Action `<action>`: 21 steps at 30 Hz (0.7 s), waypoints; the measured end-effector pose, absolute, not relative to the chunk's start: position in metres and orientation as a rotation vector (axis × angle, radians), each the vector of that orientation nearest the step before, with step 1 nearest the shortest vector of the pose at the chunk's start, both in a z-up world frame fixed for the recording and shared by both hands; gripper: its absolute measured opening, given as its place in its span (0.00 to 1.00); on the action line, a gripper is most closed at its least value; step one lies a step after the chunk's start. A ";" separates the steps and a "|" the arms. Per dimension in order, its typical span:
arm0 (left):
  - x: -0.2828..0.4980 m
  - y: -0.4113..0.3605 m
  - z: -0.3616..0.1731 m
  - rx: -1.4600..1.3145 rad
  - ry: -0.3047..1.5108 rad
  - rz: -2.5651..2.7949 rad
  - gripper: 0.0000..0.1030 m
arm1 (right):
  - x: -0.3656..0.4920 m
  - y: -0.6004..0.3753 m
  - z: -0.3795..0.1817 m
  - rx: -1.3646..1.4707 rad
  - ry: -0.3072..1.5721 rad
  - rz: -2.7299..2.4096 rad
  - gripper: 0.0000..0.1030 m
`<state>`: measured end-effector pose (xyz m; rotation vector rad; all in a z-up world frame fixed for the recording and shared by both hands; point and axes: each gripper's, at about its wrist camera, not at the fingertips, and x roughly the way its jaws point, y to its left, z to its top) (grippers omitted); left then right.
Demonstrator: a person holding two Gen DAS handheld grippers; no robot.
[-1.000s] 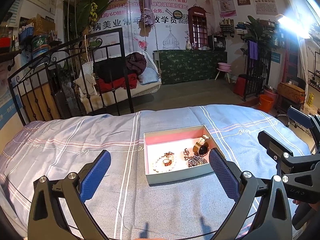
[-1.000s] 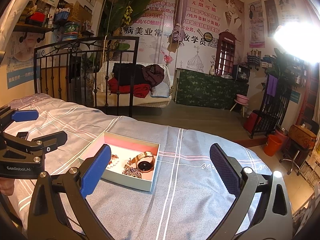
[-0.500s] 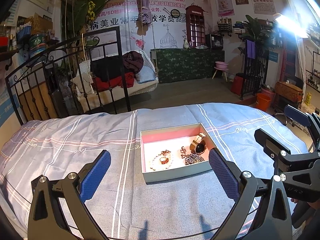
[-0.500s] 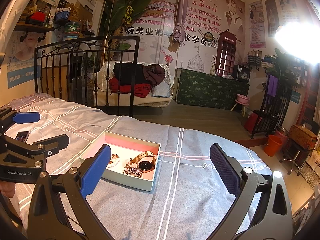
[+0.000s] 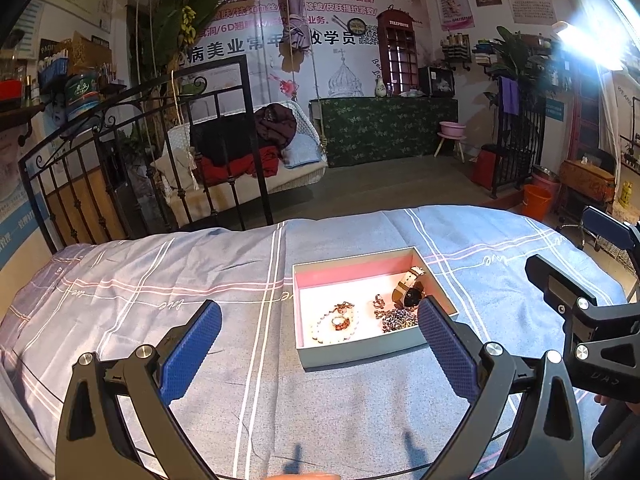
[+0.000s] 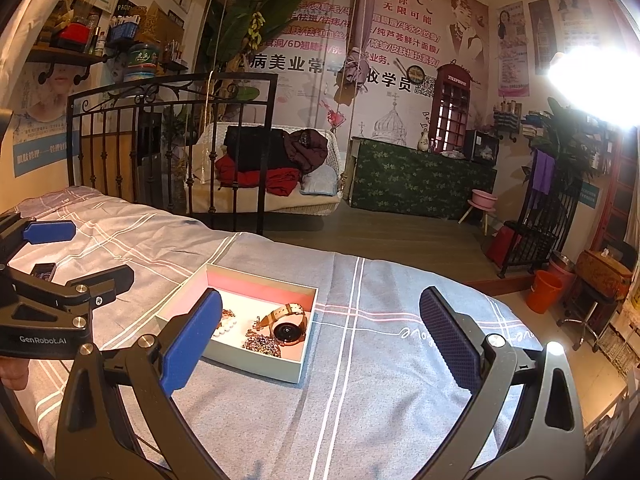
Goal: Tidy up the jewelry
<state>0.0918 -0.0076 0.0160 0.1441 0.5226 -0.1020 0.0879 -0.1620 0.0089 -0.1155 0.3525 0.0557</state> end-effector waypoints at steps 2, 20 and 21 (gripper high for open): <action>0.092 -0.008 0.016 0.141 0.522 -0.103 0.94 | 0.088 -0.162 0.009 -0.113 0.351 0.056 0.95; 0.095 -0.010 0.011 0.150 0.536 -0.119 0.94 | 0.091 -0.163 0.007 -0.111 0.358 0.062 0.95; 0.095 -0.010 0.010 0.148 0.540 -0.123 0.94 | 0.091 -0.163 0.007 -0.112 0.357 0.062 0.95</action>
